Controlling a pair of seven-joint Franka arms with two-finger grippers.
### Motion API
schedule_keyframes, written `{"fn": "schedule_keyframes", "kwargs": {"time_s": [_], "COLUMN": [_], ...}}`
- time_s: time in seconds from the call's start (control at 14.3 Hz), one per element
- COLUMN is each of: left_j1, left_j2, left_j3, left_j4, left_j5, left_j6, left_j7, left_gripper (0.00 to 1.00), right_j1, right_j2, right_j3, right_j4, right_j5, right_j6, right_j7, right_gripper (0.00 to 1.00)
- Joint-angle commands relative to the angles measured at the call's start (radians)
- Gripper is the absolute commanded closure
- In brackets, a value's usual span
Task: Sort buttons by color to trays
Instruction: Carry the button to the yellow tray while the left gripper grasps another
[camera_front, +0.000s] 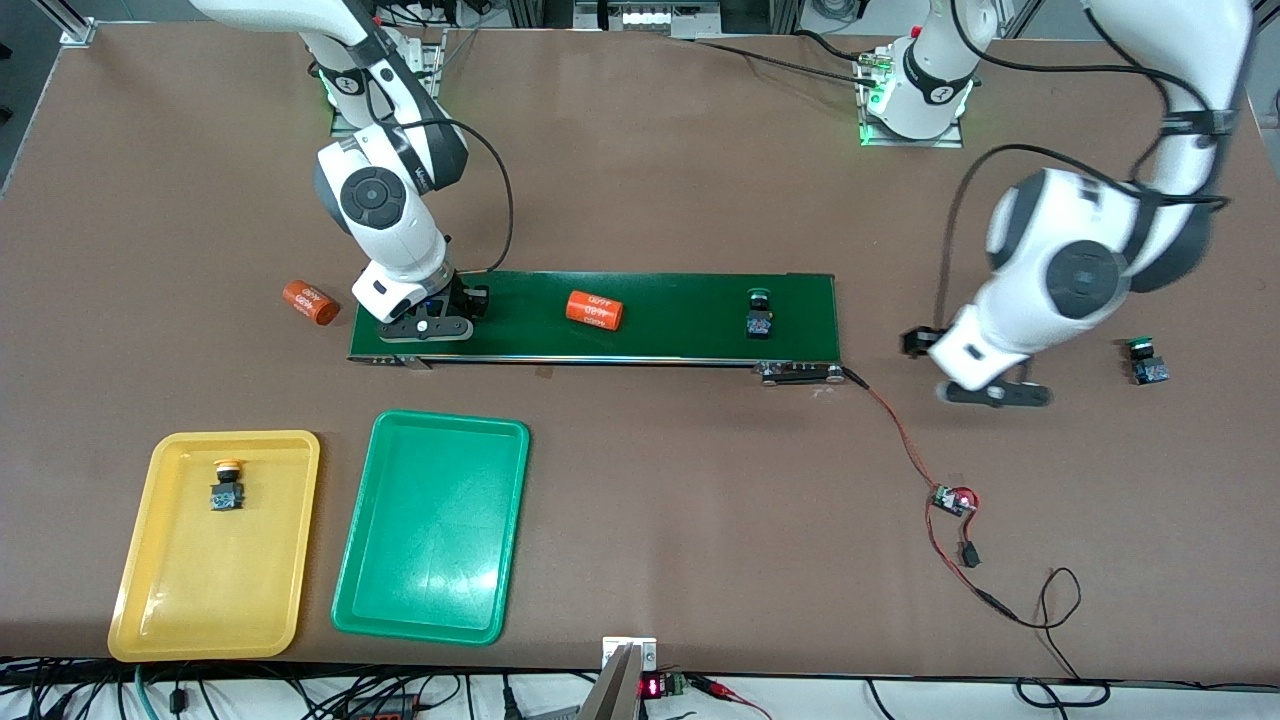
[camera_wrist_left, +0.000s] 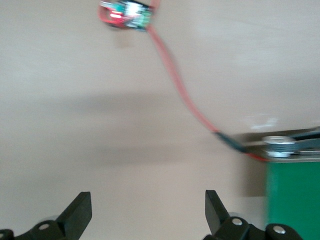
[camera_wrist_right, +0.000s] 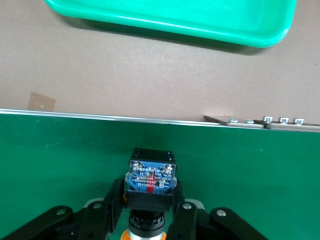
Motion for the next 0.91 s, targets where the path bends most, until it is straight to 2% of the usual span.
{"fn": "schedule_keyframes", "kwargs": {"time_s": [0.0, 0.14, 0.28, 0.49, 0.56, 0.84], "left_j1": [0.008, 0.057, 0.103, 0.16, 0.185, 0.288], "left_j2": [0.01, 0.05, 0.105, 0.165, 0.196, 0.305], "left_j3": [0.136, 0.19, 0.212, 0.281, 0.295, 0.295], "left_j4": [0.042, 0.091, 0.155, 0.171, 0.169, 0.156], "left_j5": [-0.006, -0.004, -0.003, 0.007, 0.001, -0.019], "left_j6": [-0.007, 0.004, 0.01, 0.123, 0.181, 0.357], "left_j7": [0.211, 0.253, 0.29, 0.42, 0.458, 0.522], "left_gripper": [0.0, 0.0, 0.0, 0.0, 0.0, 0.0], "right_j1": [-0.019, -0.042, -0.064, -0.105, -0.14, -0.291], "right_j2": [-0.012, -0.022, -0.015, 0.013, 0.036, 0.19], "right_j3": [0.0, -0.001, -0.005, -0.066, -0.086, -0.089], "right_j4": [0.014, 0.073, 0.196, 0.313, 0.34, 0.509], "right_j5": [-0.025, -0.025, -0.023, -0.014, -0.011, -0.013], "right_j6": [0.005, -0.013, -0.088, -0.159, -0.159, -0.158], "right_j7": [-0.005, -0.031, -0.077, -0.225, -0.317, -0.56], "right_gripper": [0.82, 0.82, 0.82, 0.82, 0.82, 0.82]}}
